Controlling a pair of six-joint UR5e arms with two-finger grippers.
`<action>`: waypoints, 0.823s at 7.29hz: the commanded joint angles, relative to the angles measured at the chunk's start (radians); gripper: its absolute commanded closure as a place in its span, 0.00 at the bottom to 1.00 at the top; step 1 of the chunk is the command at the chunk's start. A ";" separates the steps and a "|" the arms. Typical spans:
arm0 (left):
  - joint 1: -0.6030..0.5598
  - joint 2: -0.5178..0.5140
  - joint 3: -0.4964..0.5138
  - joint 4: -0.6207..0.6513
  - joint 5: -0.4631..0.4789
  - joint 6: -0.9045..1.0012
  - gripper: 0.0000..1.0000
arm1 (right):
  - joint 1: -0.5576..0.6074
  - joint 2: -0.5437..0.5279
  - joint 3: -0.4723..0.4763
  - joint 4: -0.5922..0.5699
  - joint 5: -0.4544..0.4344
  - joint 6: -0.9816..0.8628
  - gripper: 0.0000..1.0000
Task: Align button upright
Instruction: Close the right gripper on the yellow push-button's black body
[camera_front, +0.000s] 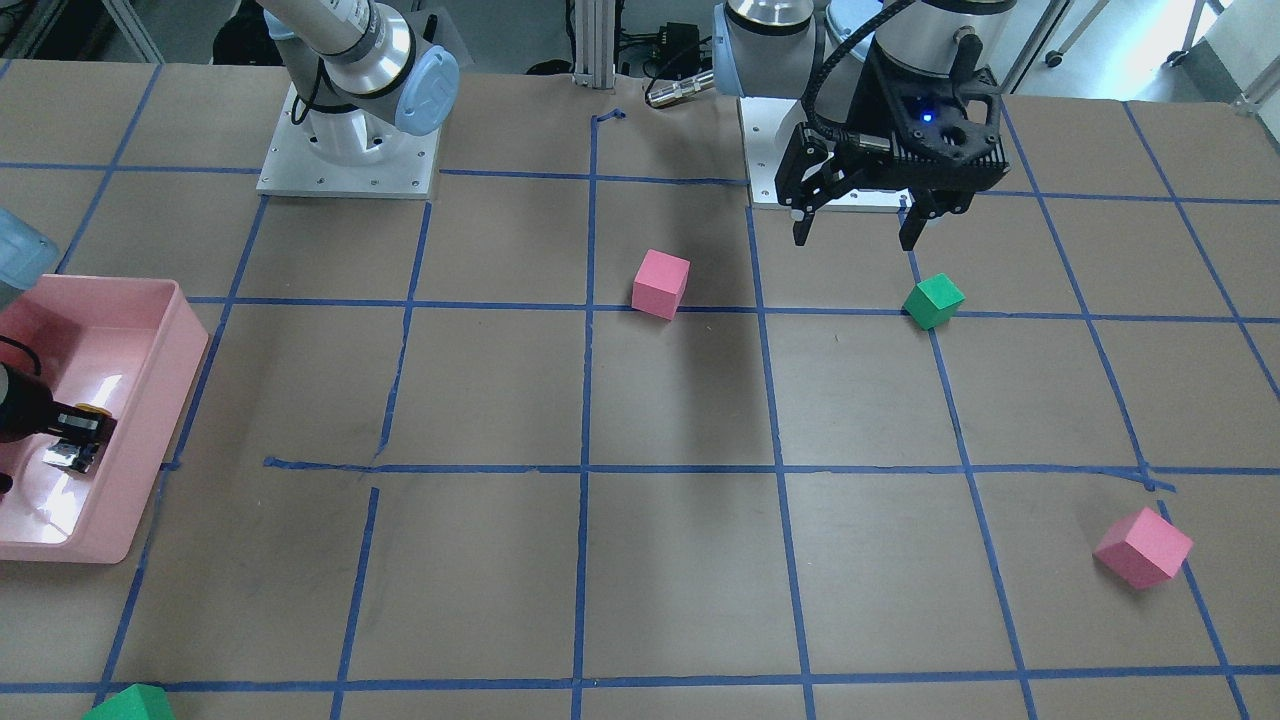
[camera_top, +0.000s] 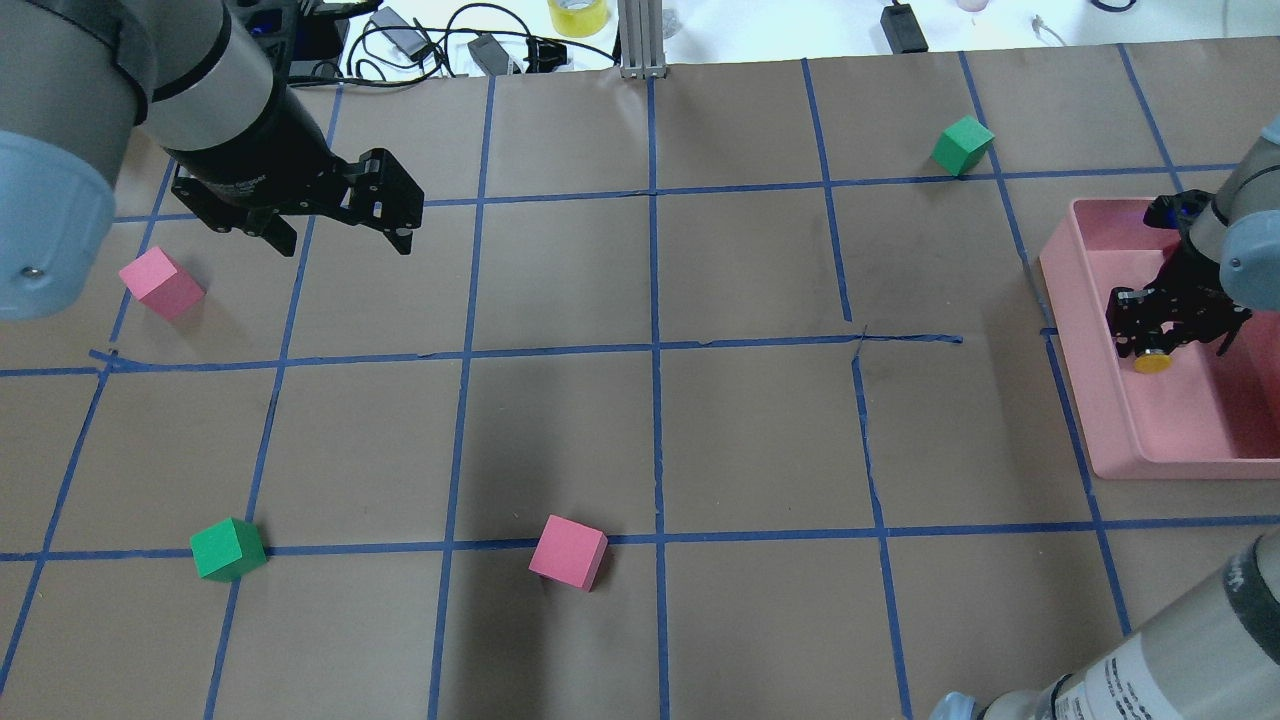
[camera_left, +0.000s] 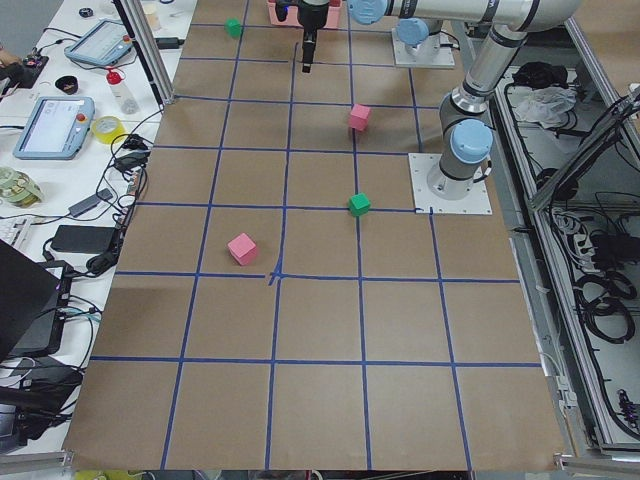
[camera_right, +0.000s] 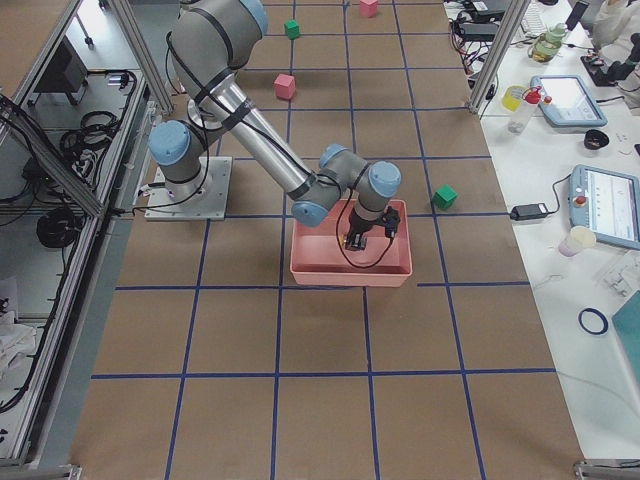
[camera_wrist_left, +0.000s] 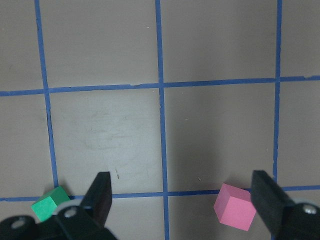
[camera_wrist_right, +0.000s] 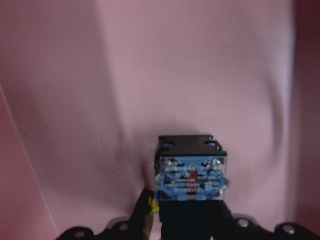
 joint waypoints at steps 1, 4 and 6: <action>0.000 0.000 0.000 0.000 0.001 0.000 0.00 | 0.000 -0.034 -0.020 0.005 0.008 0.003 1.00; 0.000 0.000 0.000 0.000 0.001 0.000 0.00 | 0.012 -0.196 -0.046 0.072 0.011 -0.035 1.00; 0.000 0.000 0.000 0.000 0.001 0.000 0.00 | 0.064 -0.220 -0.171 0.219 0.030 -0.026 1.00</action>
